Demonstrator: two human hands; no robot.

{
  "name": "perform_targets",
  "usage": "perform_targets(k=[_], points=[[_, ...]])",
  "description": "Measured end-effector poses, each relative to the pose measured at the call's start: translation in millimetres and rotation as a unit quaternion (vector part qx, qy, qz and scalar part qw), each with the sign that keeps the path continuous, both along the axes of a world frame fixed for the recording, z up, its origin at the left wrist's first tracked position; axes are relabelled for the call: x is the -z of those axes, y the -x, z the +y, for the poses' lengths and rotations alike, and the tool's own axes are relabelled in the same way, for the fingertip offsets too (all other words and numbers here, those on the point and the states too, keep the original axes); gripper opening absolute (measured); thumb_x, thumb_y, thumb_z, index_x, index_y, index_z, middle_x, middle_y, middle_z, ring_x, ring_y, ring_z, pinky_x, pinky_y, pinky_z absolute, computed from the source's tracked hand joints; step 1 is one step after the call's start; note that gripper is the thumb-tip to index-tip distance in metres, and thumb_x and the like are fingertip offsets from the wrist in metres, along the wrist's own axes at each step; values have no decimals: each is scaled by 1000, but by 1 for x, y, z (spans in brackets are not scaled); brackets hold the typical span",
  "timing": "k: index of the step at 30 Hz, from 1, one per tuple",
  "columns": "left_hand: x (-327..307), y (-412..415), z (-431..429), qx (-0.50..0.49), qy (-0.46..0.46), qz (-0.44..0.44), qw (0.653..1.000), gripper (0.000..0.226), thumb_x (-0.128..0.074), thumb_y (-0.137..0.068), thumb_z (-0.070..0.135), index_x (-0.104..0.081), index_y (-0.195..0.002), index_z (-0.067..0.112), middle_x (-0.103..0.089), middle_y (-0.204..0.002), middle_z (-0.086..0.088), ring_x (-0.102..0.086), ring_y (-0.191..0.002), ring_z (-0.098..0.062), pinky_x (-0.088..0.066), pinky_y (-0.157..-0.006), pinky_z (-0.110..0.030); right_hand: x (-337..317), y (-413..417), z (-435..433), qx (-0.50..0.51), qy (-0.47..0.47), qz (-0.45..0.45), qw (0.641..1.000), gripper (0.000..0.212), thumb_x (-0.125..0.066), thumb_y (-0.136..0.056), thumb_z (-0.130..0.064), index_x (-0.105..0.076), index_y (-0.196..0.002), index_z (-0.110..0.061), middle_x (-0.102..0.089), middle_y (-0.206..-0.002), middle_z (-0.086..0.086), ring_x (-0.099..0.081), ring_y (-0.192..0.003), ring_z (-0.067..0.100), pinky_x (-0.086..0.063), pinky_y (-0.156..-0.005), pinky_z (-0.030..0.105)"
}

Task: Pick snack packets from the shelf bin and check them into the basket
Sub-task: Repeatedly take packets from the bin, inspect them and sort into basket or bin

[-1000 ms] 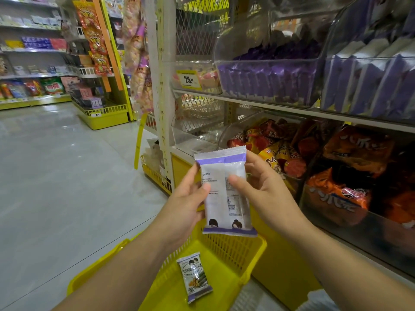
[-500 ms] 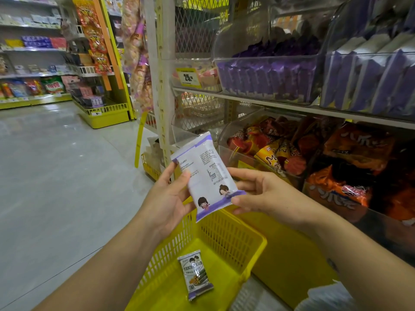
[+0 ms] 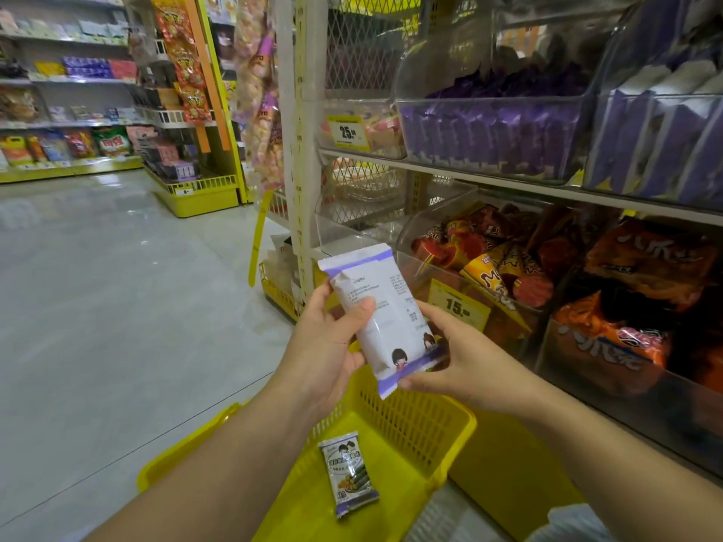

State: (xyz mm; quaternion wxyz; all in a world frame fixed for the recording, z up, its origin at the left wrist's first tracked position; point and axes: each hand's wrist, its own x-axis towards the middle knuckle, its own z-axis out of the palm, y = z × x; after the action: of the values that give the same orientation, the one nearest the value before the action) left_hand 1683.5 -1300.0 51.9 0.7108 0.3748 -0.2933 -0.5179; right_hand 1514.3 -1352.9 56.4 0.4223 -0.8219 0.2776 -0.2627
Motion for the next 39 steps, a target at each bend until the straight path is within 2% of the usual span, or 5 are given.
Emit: perform_targets(k=[5, 14, 27, 32, 39], points=[[7, 3, -1, -6, -20, -9, 1000, 50, -70, -79, 7, -53, -125, 21, -72, -113, -6, -70, -102, -23, -59, -75, -49, 1, -3, 7, -8, 12, -10, 1000, 81, -84, -69, -6, -39, -122, -47, -50, -113, -49, -54, -105, -18, -45, -75, 3], [10, -11, -8, -37, -87, -40, 995, 25, -61, -93, 17, -50, -114, 23, -76, -96, -4, -73, -91, -21, -60, -65, -39, -6, 1, -1, -14, -203, -97, 974, 41, -61, -86, -15, -53, -126, -26, -73, -110, 1, -70, -101, 20, -59, -81, 34], [20, 8, -2, 82, -105, -285, 949, 64, -73, -71, 24, -43, -106, 67, -63, -108, 23, -69, -102, -10, -59, -85, -41, -8, -1, 9, 57, -60, -68, 994, 42, -68, -86, -10, -53, -121, -26, -68, -109, -10, -62, -101, 37, -53, -86, 47], [19, 8, -5, 46, -101, -245, 963, 89, -65, -84, -1, -19, -152, 35, -66, -117, 2, -70, -101, -20, -58, -84, -49, -5, -3, 9, 53, -36, -57, 996, 43, -69, -86, -11, -52, -118, -33, -65, -112, -13, -65, -96, 17, -55, -81, 27], [17, 0, -5, 53, -97, -191, 975, 32, -48, -94, 5, -64, -120, 18, -75, -104, -8, -72, -95, -26, -60, -70, -39, -1, -6, 10, -10, -75, -33, 997, 49, -59, -93, -11, -44, -138, -22, -61, -128, -6, -65, -107, 11, -54, -91, 33]])
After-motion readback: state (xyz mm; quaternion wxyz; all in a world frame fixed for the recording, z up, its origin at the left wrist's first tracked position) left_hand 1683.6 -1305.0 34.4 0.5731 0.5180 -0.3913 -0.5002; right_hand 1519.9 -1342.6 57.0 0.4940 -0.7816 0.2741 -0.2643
